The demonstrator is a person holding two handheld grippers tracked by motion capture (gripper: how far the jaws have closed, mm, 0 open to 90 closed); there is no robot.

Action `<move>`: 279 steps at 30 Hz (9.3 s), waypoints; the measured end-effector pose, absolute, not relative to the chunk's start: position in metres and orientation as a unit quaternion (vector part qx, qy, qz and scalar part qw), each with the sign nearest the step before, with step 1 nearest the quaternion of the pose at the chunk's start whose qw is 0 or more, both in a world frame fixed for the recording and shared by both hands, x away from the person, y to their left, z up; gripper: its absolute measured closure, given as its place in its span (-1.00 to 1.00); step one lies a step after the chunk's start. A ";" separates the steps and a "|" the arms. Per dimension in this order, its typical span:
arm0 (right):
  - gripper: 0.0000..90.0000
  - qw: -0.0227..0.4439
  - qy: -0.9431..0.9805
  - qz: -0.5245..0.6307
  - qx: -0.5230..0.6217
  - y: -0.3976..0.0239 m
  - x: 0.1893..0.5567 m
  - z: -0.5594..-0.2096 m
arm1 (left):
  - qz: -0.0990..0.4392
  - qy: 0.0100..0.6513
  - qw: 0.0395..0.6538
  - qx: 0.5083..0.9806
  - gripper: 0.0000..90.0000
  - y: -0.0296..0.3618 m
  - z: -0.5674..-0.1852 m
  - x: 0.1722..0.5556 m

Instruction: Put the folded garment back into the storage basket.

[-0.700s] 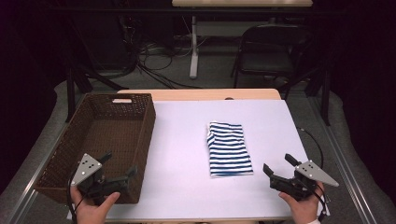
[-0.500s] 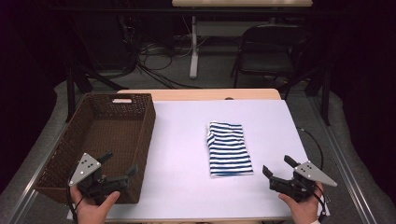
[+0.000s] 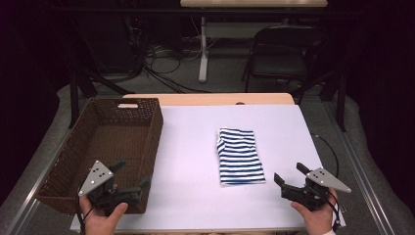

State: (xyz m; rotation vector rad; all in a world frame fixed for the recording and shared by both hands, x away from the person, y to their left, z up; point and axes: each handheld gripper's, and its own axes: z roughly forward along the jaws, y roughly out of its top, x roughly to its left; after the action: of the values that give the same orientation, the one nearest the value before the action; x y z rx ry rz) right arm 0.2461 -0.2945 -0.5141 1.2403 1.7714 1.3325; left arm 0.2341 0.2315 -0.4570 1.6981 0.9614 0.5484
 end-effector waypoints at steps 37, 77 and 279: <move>-0.67 0.261 0.697 0.477 0.468 -0.288 0.261 -0.484 | 0.160 0.398 0.493 0.757 -0.99 0.171 -0.439 0.266; -0.68 0.081 0.747 0.392 0.531 -0.268 0.320 -0.459 | 0.054 0.478 0.434 0.762 -0.99 0.163 -0.429 0.310; 0.36 -0.007 0.682 0.322 0.657 -0.251 0.429 -0.541 | -0.091 0.593 0.299 0.742 -0.07 -0.001 -0.538 0.443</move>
State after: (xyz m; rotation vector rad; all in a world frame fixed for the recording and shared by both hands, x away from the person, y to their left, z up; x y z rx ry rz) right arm 0.4286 -0.2506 -0.5408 2.0722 2.1527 1.0154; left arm 0.4425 -0.0009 -0.5376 1.9715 1.5753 -0.2416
